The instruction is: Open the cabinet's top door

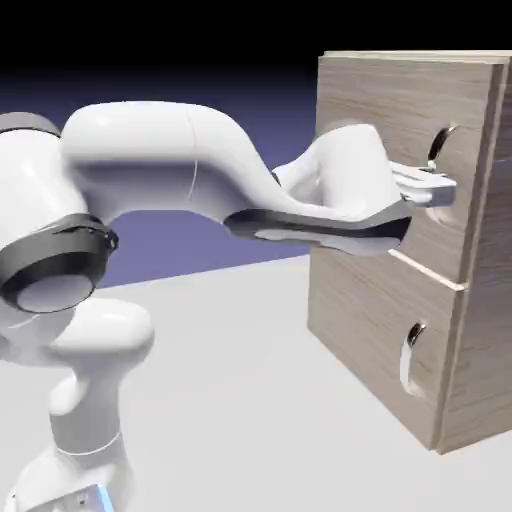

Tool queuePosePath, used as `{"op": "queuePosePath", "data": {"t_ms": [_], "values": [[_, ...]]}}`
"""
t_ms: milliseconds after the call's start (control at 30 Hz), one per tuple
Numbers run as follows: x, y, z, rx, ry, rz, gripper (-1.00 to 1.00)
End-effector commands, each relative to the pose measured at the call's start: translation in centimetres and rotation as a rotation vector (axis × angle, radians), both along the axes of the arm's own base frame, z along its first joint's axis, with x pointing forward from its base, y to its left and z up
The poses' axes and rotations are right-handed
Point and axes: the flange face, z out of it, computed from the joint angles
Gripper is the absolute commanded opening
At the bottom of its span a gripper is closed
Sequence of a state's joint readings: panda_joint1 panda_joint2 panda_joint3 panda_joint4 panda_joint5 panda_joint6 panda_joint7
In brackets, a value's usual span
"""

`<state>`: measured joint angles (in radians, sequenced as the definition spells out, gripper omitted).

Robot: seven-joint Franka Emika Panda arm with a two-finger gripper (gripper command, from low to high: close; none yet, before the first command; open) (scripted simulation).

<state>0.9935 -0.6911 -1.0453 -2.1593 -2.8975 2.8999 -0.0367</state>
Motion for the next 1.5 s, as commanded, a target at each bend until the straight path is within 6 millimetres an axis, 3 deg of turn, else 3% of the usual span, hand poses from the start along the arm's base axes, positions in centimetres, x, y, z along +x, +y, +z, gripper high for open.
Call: {"op": "queuePosePath", "data": {"t_ms": [0,333,500,933,1467], "values": [[-0.4,0.2,-0.1,0.000,0.002,-0.009,-1.00],[-3.8,1.4,0.0,-0.001,0.001,-0.084,-1.00],[-6.7,2.8,0.0,0.000,0.001,-0.152,-1.00],[-15.2,8.3,0.0,0.000,0.001,-0.366,-1.00],[-21.7,14.7,0.0,0.000,0.001,-0.560,-1.00]]}}
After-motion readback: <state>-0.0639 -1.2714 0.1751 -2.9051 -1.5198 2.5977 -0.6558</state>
